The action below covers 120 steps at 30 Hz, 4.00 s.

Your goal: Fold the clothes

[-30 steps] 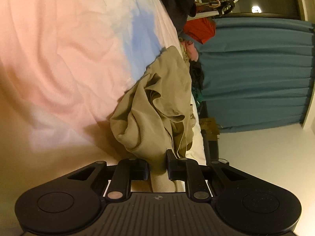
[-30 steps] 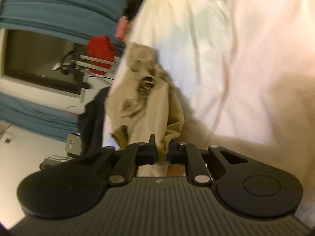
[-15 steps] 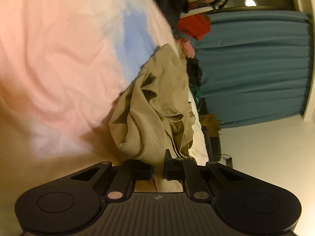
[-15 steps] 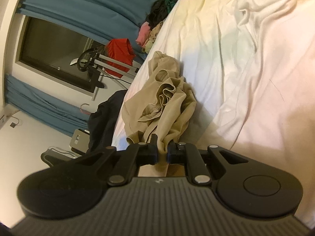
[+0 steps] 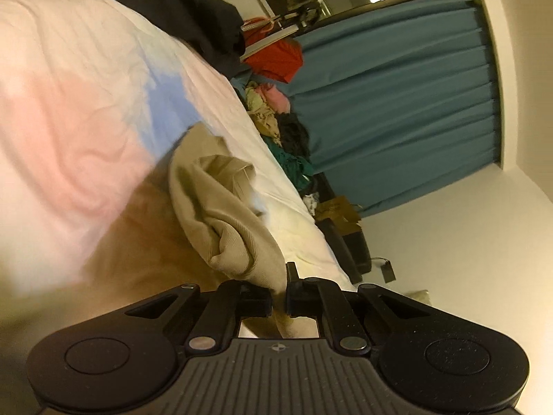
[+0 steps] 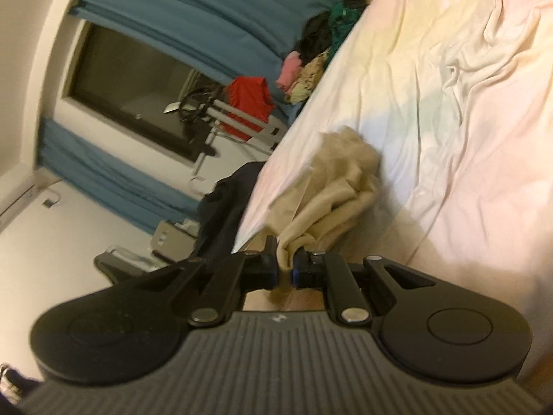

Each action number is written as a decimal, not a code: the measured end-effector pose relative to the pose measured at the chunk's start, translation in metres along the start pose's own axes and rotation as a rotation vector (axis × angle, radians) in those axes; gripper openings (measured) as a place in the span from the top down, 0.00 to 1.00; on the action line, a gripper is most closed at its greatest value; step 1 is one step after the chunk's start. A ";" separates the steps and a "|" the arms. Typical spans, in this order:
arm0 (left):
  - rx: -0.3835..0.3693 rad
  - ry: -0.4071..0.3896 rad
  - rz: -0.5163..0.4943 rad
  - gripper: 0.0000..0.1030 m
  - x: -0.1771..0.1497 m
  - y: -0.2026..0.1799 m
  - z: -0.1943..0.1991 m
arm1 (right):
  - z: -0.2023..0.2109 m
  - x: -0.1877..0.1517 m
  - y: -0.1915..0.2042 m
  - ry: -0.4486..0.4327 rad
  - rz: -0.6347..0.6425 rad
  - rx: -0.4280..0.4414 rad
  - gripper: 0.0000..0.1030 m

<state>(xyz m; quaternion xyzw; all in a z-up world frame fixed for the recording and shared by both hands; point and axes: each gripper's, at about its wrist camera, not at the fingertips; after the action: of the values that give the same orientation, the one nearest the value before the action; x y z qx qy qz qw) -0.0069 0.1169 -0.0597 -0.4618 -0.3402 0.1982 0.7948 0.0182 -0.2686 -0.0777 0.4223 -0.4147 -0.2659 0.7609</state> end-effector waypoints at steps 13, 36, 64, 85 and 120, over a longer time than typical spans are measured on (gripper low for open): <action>0.061 0.051 0.238 0.93 -0.040 0.001 0.055 | 0.062 -0.019 0.009 0.061 -0.095 -0.018 0.90; 0.375 0.046 0.060 0.89 0.094 0.039 -0.158 | -0.186 0.056 -0.054 0.180 -0.182 -0.282 0.88; 0.511 0.063 -0.705 0.04 0.048 0.005 -0.188 | -0.198 0.036 0.002 0.202 0.576 -0.187 0.59; 0.543 0.113 -0.822 0.04 -0.023 -0.019 -0.114 | -0.122 -0.021 0.036 0.251 0.822 -0.269 0.63; 0.214 0.282 -0.045 0.03 0.020 0.050 -0.083 | -0.119 -0.017 0.014 0.294 0.523 -0.242 0.62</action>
<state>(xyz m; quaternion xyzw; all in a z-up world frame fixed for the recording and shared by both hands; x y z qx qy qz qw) 0.0672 0.1044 -0.1243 -0.3901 -0.2125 0.1485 0.8835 0.1126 -0.1985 -0.1078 0.2420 -0.3602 -0.0449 0.8998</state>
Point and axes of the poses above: each gripper's, at about its wrist camera, not at the fingertips, and z roughly against the way its jaws point, y to its left, x to its top, and after that the axes turned 3 degrees about y, right-handed
